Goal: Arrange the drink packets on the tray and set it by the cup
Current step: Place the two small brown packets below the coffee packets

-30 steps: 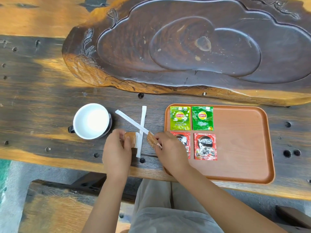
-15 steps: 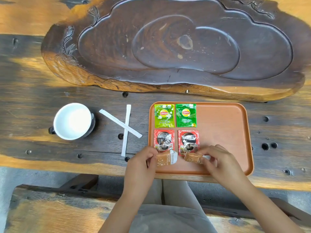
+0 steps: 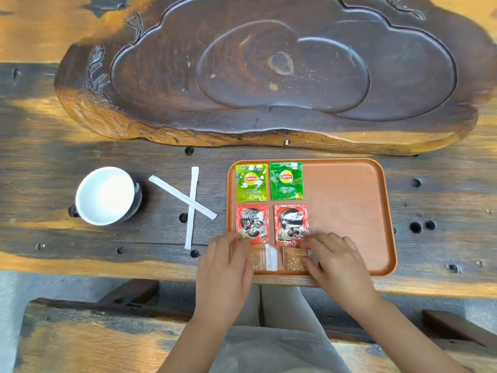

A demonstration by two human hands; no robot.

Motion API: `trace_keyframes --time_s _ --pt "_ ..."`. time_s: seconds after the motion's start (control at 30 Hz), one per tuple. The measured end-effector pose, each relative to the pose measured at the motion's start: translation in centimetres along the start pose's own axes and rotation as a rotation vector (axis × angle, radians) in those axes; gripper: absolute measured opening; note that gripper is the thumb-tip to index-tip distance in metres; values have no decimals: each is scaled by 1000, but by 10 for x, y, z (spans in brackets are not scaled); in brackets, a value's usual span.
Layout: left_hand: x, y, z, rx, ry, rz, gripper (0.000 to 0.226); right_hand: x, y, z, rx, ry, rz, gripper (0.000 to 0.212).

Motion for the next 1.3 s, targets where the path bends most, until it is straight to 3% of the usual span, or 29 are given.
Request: trace_keyframes --time_s 0.13,0.3,0.6,0.73,0.83,0.97,1.3 --pt "-22 27 16 2 -127 143 39 -4 -7 -4 -23 53 -28 24" --pt "-44 26 40 49 -286 139 44 -16 -15 7 -45 16 -69 27" --pt "-50 20 42 46 -332 135 39 -22 -16 9 -55 14 -27 25" --pt "-36 18 30 -15 -250 106 42 -10 -18 -1 -47 42 10 30" --pt "-15 10 28 32 -217 72 48 2 -20 5 -64 0 -18 35" --pt "-2 5 41 123 -291 64 51 7 -19 17 -95 -60 -51 35" --pt "3 2 49 154 -293 50 52 11 -17 18 -89 -74 -34 35"
Point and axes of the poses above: each hand's wrist, its own x-axis towards the middle knuckle, its own z-axis out of the palm, y = z × x, the point moved 10 cm from there along x, towards the middle knuckle, and after that the axes turned 10 degrees about y, right-handed, at the moved point
